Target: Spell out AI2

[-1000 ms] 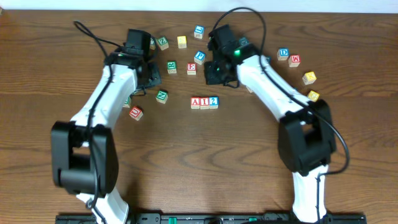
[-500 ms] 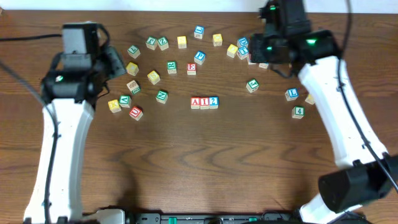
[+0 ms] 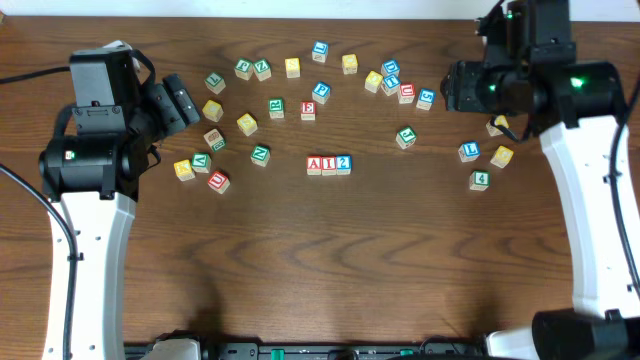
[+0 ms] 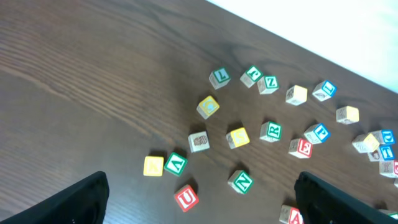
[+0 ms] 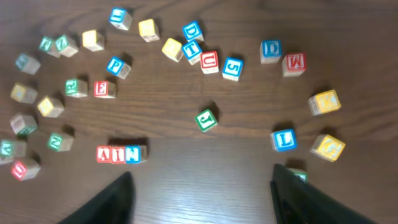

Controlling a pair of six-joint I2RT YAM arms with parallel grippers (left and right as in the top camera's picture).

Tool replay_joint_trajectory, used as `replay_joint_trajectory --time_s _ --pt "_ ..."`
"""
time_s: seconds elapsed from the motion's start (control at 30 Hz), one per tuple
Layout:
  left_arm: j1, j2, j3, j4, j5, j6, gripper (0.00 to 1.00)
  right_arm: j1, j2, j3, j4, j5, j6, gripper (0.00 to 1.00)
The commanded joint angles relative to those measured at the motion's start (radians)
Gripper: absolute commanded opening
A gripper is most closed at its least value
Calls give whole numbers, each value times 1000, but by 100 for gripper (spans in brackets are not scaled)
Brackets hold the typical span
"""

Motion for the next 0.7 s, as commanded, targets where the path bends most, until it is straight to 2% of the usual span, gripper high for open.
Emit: replay_joint_trajectory --time_s 0.0,0.2,0.67 --pt "5 2 14 -6 -13 9 96 -9 -47 9 -13 1 -16 79" --pt "5 2 14 -7 -13 8 98 -9 -100 9 -33 8 -15 99" --pt "5 2 14 -7 -13 8 98 -9 -168 8 -93 49 -15 99"
